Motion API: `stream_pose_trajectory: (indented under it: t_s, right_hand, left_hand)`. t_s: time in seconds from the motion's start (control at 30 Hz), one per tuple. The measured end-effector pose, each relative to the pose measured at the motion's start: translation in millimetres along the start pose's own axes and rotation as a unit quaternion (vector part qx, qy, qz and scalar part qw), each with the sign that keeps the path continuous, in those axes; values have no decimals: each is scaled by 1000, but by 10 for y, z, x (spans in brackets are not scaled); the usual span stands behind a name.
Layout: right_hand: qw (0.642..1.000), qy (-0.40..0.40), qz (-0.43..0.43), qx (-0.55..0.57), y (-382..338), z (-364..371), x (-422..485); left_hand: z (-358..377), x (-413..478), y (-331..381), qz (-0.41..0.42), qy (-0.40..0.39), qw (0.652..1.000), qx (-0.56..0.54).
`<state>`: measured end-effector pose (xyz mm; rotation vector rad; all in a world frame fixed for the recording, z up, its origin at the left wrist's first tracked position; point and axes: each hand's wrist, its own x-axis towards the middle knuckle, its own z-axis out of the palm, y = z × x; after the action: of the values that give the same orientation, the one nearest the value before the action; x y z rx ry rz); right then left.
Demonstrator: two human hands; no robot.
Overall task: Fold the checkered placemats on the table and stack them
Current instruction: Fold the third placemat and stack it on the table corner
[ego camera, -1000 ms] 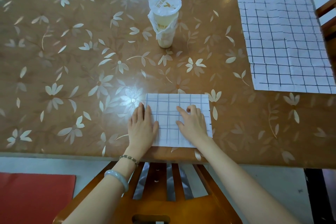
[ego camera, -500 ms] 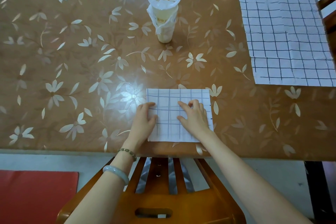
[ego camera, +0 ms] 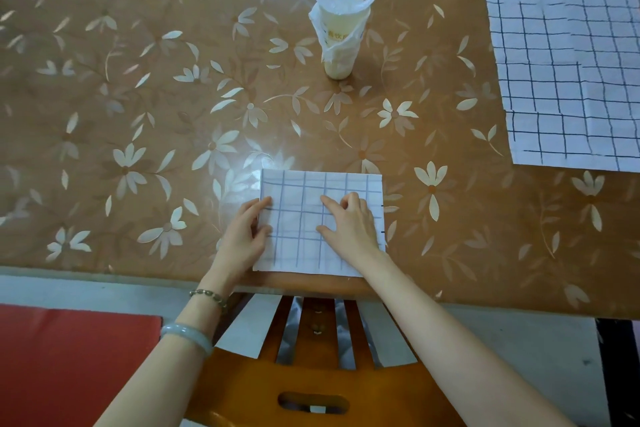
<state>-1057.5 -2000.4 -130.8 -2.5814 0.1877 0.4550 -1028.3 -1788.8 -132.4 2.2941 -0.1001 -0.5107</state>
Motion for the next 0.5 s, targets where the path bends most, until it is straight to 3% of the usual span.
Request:
stream_pose_trajectory:
  t_s: [0.23,0.5]
  right_hand:
    - [999,-48,-22,0,-129,11,33]
    - [995,-82,-28,-53,-173,-15,75]
  left_hand:
    - [-177,-48,-101,-15,-15,999,-32]
    - [-302,-135,-19,25,-43,999,-21]
